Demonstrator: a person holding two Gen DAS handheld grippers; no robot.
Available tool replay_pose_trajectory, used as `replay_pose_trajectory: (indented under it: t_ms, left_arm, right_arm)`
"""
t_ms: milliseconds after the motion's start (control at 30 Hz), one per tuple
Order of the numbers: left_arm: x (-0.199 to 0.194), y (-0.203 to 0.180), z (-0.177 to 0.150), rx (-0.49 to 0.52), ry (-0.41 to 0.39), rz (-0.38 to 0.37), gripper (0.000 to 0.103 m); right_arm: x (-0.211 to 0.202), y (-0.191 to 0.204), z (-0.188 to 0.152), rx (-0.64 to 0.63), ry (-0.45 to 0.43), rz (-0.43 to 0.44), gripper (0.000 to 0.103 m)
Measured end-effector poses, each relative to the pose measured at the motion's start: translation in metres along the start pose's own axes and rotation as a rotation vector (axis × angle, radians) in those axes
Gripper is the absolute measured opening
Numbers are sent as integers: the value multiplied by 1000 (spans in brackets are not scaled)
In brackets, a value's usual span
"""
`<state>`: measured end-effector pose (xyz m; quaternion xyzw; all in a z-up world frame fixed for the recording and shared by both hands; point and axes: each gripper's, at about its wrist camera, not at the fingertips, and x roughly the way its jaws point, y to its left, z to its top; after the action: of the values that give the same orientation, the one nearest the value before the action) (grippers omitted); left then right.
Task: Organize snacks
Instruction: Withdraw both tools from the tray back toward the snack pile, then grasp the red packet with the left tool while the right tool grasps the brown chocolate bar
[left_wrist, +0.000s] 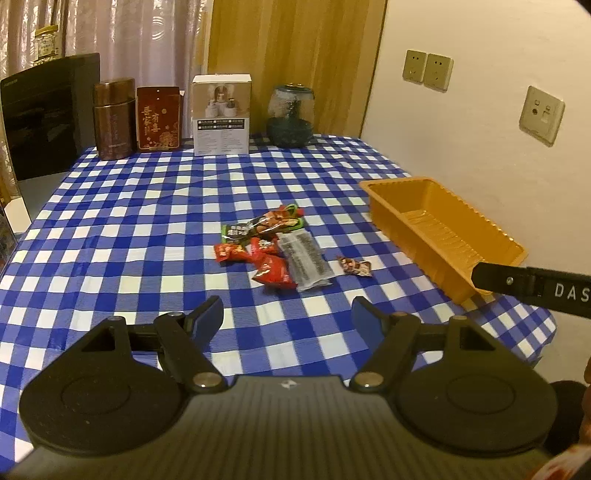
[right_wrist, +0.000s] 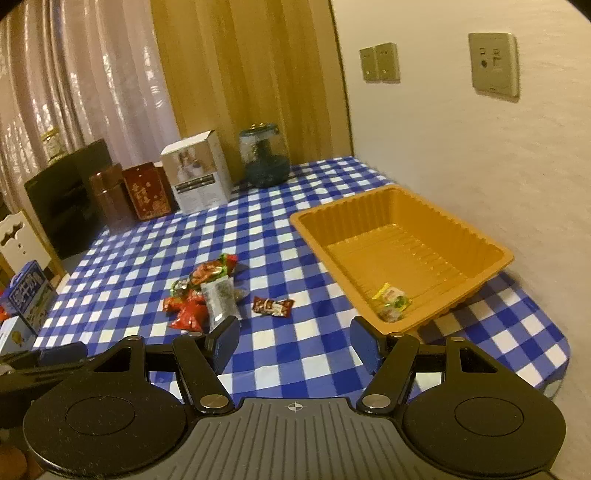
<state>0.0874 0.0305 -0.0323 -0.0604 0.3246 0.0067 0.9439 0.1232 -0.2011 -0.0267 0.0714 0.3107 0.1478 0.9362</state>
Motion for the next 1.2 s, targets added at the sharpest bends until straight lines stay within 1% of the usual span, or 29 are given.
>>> replay_pose_trajectory:
  t_ms: [233,500,667,767,833,900,933,1067,1200]
  left_arm:
    - [24,15,0,14,18,26,74]
    - [75,22,6,30,55,0,72]
    - [108,22,13,39,74,-15,62]
    - [124,21,17,37,74,-32,61]
    - [135,21,19,36,83,-36,52]
    - [146,20,21,44,92,-37,48]
    - [149,21,22,48,95,-38,43]
    - [160,23,23,67,104,-41,34]
    - [160,30,21,59,113,-42,28]
  right_arm:
    - [29,6,-11,-24,35,13,66]
    - [77,4,-17,-35,71,17,66]
    - [102,-1,-19,-37,89,18,66]
    - [115,-4,-17,-41,95,19,66]
    - [123,-5,-14,-43,97,21,66]
    - [130,-4,-13,-54,96,23,66]
    - [134,-4,-12,-61,96,25,66]
    - [148,2,-9,-90,93,33,66]
    - [160,11,-7,-141,92,41,66]
